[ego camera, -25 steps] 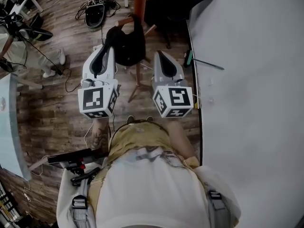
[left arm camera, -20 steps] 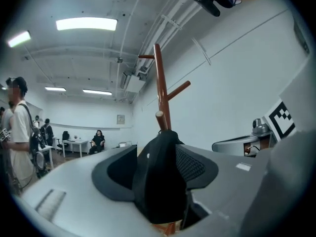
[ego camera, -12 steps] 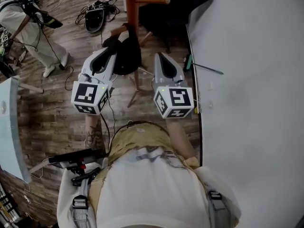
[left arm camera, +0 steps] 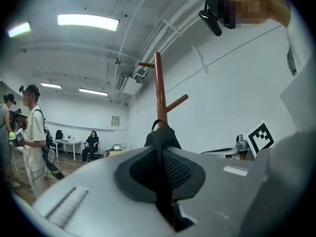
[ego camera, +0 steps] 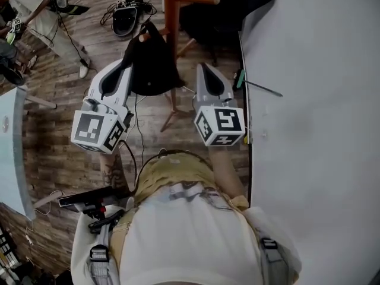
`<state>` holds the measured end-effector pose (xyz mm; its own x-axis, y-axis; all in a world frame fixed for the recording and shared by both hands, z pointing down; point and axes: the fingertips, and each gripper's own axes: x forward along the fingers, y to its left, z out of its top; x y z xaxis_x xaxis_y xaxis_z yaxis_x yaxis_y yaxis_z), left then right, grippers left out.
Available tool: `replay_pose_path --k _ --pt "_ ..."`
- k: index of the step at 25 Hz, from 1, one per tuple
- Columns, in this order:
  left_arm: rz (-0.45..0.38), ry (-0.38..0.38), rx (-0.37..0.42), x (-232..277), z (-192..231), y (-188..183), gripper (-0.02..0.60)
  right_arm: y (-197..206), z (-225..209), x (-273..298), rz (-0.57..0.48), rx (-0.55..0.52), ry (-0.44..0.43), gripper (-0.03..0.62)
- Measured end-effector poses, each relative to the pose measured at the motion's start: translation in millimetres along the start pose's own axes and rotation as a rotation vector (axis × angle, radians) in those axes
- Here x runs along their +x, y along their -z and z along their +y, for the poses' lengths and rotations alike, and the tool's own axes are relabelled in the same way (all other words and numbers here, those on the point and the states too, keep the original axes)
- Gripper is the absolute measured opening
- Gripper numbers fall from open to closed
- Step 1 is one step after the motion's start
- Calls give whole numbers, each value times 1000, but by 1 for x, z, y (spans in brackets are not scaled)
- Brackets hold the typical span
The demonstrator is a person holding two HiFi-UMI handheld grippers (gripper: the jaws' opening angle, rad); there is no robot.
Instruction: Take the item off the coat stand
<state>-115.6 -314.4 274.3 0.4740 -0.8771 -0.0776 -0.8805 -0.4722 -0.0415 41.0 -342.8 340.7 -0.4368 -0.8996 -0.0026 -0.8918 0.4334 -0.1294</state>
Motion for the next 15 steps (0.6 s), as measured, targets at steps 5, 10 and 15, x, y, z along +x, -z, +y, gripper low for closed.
replay_pose_path --k 5,10,15 --pt "20 -24 41 -19 16 -11 8 -1 3 8 5 7 -10 2" --pt "71 -110 5 -36 48 -5 8 -7 14 16 18 8 -28 2" --pt "128 -256 -37 -41 58 33 8 6 15 12 18 11 -52 2"
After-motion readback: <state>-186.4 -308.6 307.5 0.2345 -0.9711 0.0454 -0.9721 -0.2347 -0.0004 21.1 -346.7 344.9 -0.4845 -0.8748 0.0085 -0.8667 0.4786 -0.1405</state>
